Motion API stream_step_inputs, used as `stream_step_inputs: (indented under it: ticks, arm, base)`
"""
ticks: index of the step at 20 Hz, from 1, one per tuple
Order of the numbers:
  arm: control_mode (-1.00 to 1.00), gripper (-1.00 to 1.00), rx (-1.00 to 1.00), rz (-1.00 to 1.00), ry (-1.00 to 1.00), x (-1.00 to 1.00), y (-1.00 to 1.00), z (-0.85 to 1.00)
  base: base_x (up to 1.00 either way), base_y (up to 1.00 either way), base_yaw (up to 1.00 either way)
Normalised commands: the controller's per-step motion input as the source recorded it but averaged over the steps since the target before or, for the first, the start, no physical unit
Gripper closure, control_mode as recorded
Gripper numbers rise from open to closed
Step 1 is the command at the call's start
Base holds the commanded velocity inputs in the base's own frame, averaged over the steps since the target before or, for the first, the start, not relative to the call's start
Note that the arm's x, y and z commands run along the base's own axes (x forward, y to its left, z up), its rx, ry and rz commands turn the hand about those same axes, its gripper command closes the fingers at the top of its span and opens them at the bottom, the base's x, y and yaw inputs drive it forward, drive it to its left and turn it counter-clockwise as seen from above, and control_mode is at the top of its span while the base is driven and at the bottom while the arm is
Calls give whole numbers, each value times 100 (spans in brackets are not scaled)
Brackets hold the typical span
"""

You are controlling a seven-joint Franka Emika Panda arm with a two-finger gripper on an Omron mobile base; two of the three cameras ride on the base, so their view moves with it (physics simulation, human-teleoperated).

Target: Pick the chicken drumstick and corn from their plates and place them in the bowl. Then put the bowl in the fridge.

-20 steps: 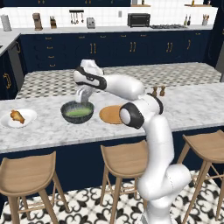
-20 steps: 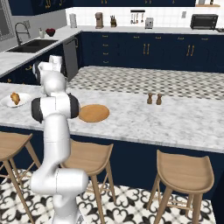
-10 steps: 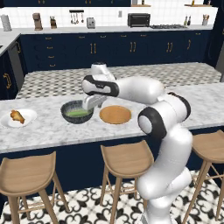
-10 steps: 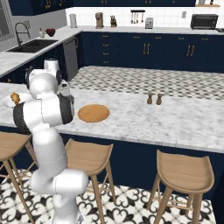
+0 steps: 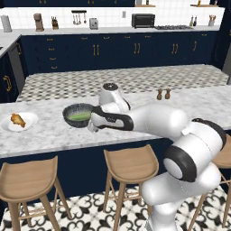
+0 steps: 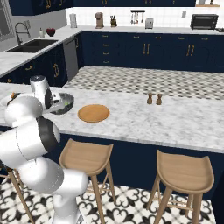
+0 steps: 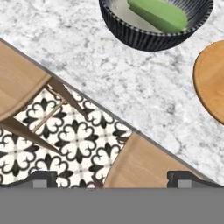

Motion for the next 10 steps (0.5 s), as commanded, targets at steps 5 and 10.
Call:
stream_step_inputs:
  ticks: [5, 10]
  arm:
    - [-100, -100, 0, 0, 0, 0, 0, 0]
    - [-100, -100, 0, 0, 0, 0, 0, 0]
  base:
    - [0, 0, 0]
    - [0, 0, 0]
